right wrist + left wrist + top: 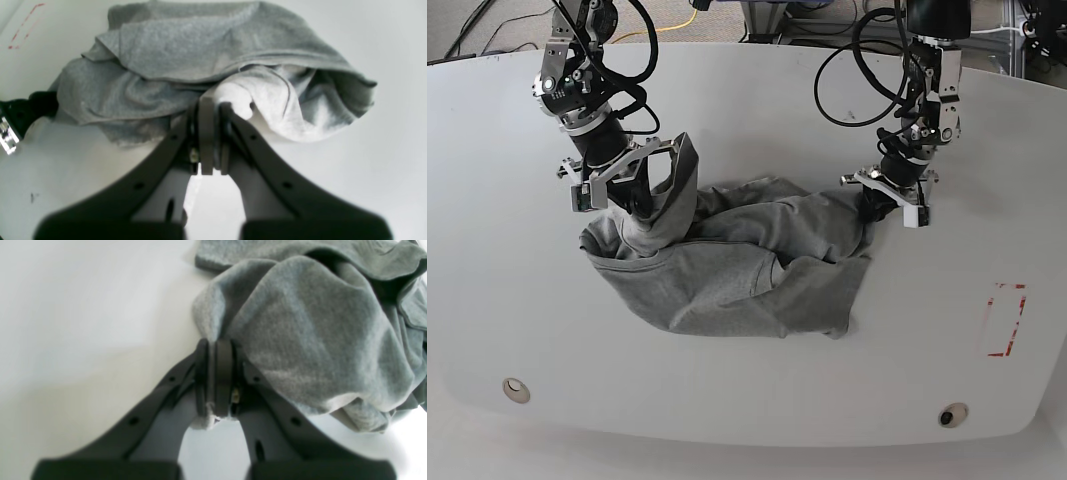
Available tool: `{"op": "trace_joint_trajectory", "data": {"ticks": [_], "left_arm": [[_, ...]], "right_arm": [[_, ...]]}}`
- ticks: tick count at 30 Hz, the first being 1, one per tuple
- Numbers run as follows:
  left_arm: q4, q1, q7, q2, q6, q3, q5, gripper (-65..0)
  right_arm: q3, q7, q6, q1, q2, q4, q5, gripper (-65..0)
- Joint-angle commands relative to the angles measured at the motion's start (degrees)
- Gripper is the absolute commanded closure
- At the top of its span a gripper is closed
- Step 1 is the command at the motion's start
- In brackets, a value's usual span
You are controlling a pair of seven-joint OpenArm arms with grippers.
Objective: Layout the t-shirt on the table in an organized manner, then fold the t-shirt properly
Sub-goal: 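Grasp the opposite edge of the t-shirt with the left gripper, then lift the t-shirt with both grippers and pull the edges apart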
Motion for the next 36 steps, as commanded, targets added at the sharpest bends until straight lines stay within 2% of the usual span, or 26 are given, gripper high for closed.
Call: {"op": "trace_joint_trajectory", "data": {"ticks": [1, 7, 12, 16, 21, 28, 36], "left_arm": [[0.25, 0.76, 2.15, -0.4, 0.6, -0.17, 0.72, 0.0], [5.43, 0.84, 2.06, -0.49, 0.6, -4.39, 0.81, 0.0], [10.09, 0.67, 2.23, -0.67, 0.6, -7.2, 0.98, 0.0], [13.96, 0.49, 2.32, -3.57, 0.6, -7.82, 0.81, 0.0], [16.25, 0.14, 2.32, -5.5, 0.6, -7.9, 0.81, 0.0], [19.76, -0.91, 2.32, -6.56, 0.6, -8.08, 0.81, 0.0], [26.36, -2.94, 2.5, -7.35, 0.6, -10.28, 0.98, 0.0]], "right_arm": [[0.9, 1.53, 0.39, 0.57, 0.36, 1.24, 1.05, 0.0], [3.1, 1.53, 0.39, 3.64, 0.45, 1.24, 0.7, 0.0], [3.28, 1.53, 0.22, 6.37, 3.61, 1.24, 1.05, 0.0], [3.45, 1.53, 0.04, 9.27, 5.46, 1.24, 0.79, 0.0], [5.48, 1.53, -0.05, 12.52, 7.66, 1.07, 0.7, 0.0], [8.99, 1.44, 0.13, 16.04, 9.42, 1.07, 0.97, 0.0], [9.52, 1.44, 0.39, 18.32, 11.79, 1.07, 1.23, 0.0]]}}
